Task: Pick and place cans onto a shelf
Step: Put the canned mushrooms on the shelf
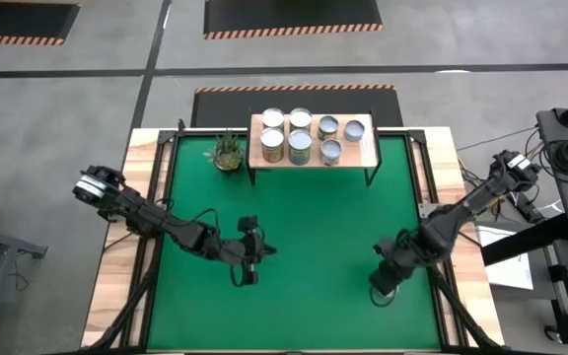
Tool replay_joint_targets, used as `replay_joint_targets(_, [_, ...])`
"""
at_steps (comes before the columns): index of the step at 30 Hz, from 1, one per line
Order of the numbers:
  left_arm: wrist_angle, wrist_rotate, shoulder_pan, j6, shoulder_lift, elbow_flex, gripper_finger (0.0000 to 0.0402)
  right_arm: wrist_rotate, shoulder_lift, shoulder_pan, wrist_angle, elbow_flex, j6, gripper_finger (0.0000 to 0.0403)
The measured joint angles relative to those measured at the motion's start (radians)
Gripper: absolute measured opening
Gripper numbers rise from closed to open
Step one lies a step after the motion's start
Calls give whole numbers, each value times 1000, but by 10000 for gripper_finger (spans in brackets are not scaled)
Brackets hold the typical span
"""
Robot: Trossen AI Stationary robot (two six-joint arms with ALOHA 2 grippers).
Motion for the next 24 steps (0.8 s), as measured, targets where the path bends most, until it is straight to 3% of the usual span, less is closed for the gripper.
replay_joint_targets(5, [0, 0, -6, 4, 0, 12, 0, 110, 1, 70, 41, -32, 145, 16])
replay_joint_targets(9, [0, 0, -6, 4, -1, 21, 0, 127, 0, 74, 37, -22, 174, 48])
replay_joint_targets(16, [0, 0, -6, 11, -1, 22, 0, 117, 33, 80, 42, -4, 199, 175])
replay_joint_targets(24, [-1, 0, -6, 16, 0, 22, 0, 28, 124, 99, 45, 33, 217, 323])
